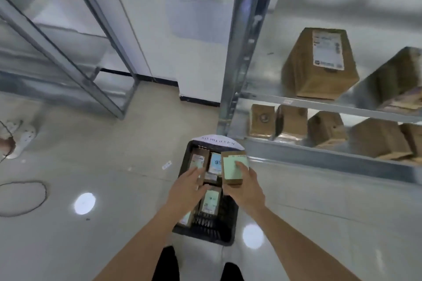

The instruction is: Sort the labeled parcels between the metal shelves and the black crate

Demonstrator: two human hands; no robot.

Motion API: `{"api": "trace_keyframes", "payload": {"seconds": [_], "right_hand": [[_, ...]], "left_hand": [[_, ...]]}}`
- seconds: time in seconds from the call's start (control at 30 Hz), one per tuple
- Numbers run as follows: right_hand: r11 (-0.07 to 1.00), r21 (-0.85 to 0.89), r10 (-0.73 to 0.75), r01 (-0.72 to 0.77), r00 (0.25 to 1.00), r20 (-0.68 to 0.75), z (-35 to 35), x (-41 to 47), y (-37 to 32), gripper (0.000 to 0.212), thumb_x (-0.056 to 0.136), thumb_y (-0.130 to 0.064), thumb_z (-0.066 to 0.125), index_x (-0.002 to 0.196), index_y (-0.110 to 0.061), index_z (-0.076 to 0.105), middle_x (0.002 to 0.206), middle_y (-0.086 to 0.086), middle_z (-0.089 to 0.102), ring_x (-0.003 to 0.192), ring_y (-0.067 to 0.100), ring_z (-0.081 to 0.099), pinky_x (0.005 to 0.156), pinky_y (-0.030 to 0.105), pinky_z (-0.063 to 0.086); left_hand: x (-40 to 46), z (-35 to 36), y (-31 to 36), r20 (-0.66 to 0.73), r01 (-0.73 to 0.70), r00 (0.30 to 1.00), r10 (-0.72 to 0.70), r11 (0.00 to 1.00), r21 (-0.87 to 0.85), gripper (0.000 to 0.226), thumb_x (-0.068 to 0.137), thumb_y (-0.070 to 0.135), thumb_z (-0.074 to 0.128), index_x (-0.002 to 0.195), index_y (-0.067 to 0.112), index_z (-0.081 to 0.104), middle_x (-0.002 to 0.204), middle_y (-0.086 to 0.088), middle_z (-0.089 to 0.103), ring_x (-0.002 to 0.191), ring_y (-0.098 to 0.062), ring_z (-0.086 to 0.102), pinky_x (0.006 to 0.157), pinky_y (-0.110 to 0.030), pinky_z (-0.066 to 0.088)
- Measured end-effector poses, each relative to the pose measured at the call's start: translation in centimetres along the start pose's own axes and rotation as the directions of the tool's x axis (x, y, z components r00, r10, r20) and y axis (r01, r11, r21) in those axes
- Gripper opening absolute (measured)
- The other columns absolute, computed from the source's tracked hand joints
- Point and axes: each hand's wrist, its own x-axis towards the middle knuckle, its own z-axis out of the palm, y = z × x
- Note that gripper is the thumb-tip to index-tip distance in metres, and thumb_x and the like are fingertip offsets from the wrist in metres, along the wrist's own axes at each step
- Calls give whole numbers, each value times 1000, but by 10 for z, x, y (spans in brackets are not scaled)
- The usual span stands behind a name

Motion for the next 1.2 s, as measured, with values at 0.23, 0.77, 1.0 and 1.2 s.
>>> {"api": "trace_keyframes", "payload": {"seconds": [0.23, 0.77, 1.0, 1.2], "right_hand": [[975, -13, 222, -222, 974, -42, 113, 81, 87, 83, 81, -51, 76, 149, -48, 28, 150, -6, 36, 124, 20, 55, 92, 41, 50], [955, -26, 288, -297, 941, -176, 249, 263, 211, 84, 84, -44, 75, 153, -40, 27, 158, 0, 28, 126, 27, 54, 77, 34, 44], [961, 16, 271, -275, 935, -227, 266, 308, 224, 84, 86, -36, 76, 153, -41, 26, 159, 1, 19, 130, 29, 47, 88, 45, 57], [976, 80, 212, -200, 958, -194, 271, 344, 243, 85, 88, -27, 79, 156, -34, 28, 163, 6, 10, 142, 30, 39, 109, 41, 48]], "left_hand": [[121, 90, -104, 190, -65, 980, 55, 997, 51, 55, 95, 45, 56, 147, 37, 42, 154, 12, 37, 137, -13, 44, 111, -37, 41], [245, 231, -221, 290, -166, 946, 145, 985, 49, 54, 98, 40, 55, 149, 31, 40, 153, 8, 40, 135, -14, 45, 113, -39, 38], [266, 258, -220, 271, -174, 948, 167, 985, 1, 54, 98, 35, 56, 150, 28, 40, 153, 10, 40, 141, -11, 37, 117, -38, 32], [281, 278, -233, 252, -174, 952, 172, 985, -12, 54, 98, 40, 55, 149, 32, 40, 153, 12, 41, 136, -9, 42, 111, -40, 40]]}}
